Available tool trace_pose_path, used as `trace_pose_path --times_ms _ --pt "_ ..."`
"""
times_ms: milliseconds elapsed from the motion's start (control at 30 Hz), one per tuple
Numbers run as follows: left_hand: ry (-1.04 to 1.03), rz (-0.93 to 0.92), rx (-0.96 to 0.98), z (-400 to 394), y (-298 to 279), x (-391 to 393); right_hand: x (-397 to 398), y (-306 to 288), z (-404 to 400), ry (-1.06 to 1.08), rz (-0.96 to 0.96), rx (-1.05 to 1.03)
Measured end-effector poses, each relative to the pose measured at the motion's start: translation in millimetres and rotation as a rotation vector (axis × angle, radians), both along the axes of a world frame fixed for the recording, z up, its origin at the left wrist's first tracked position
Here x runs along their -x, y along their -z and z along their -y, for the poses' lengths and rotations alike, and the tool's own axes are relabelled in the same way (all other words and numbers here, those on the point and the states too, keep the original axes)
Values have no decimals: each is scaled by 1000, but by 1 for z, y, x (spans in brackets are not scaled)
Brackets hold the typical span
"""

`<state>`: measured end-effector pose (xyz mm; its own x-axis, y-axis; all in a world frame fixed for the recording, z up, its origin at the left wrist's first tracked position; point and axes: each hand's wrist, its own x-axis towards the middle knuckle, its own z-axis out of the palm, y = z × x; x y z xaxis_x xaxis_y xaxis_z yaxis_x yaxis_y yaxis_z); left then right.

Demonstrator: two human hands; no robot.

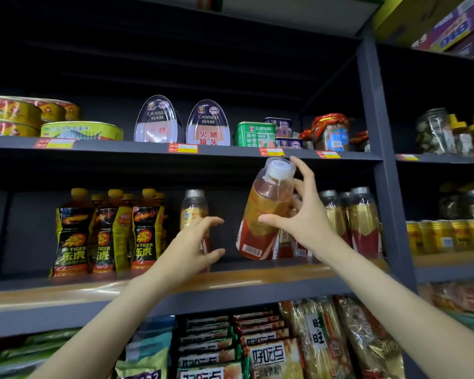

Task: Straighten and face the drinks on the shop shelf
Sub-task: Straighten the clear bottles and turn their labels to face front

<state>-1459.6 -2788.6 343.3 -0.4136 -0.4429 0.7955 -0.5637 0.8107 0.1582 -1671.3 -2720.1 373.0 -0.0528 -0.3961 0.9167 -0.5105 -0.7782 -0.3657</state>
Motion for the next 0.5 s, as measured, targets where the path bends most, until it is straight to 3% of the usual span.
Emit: trace_pose_path --times_ms 133,267,367,500 --pt "-63 -18 25 8 -3 -1 1 -10 17 344 -209 0" --pt "-117 8 24 17 -10 2 11 -6 52 576 -182 -156" --pt "-183 -2 9 27 -16 5 16 -12 73 687 -154 -296" --pt "-394 -85 12 39 -21 11 34 -34 80 635 -349 -520"
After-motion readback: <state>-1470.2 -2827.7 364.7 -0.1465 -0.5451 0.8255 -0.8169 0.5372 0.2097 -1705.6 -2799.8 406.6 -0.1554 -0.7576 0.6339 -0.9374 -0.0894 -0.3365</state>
